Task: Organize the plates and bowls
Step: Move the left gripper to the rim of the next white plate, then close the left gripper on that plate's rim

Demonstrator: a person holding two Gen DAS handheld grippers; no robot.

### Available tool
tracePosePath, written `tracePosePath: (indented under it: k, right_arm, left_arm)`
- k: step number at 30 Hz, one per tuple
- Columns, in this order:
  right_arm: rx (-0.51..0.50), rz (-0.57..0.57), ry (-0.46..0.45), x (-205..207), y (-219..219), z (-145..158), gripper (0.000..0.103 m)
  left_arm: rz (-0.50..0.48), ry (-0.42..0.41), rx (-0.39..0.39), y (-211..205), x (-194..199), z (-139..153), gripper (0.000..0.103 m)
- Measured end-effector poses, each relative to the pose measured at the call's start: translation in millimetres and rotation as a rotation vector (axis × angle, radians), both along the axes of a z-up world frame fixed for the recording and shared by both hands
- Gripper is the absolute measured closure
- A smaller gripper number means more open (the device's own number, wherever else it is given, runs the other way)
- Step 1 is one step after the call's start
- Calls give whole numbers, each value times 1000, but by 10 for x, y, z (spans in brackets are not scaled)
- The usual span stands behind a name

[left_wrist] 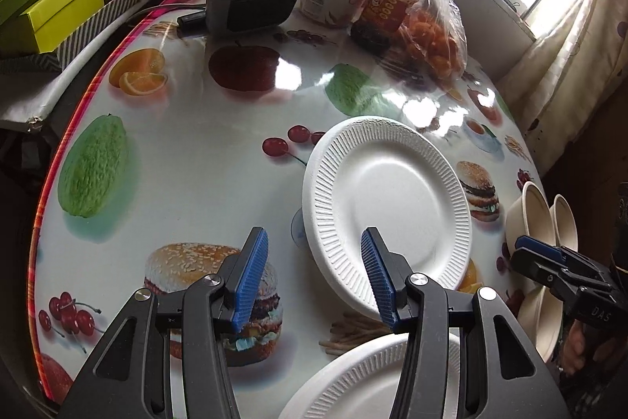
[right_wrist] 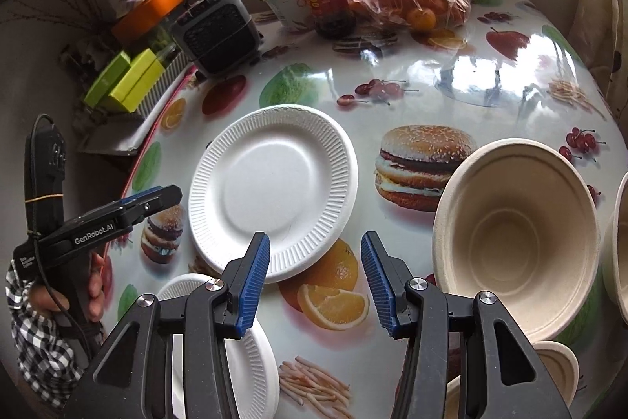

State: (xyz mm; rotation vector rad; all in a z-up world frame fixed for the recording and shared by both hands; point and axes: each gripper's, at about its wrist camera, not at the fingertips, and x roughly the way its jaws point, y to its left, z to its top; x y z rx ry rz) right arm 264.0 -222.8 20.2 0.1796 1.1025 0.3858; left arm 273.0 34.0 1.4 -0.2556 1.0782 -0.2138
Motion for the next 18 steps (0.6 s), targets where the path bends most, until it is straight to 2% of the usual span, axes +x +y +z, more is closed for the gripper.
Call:
tracePosePath:
  k: [10,18]
  right_arm:
    - [4,-9,71,223,57,-284,55]
    - [10,-9,86,287,86,-350,55]
  left_arm:
    - [0,24,-16,-53,102,-114,52]
    - [-2,33,-18,-60,128,-140,52]
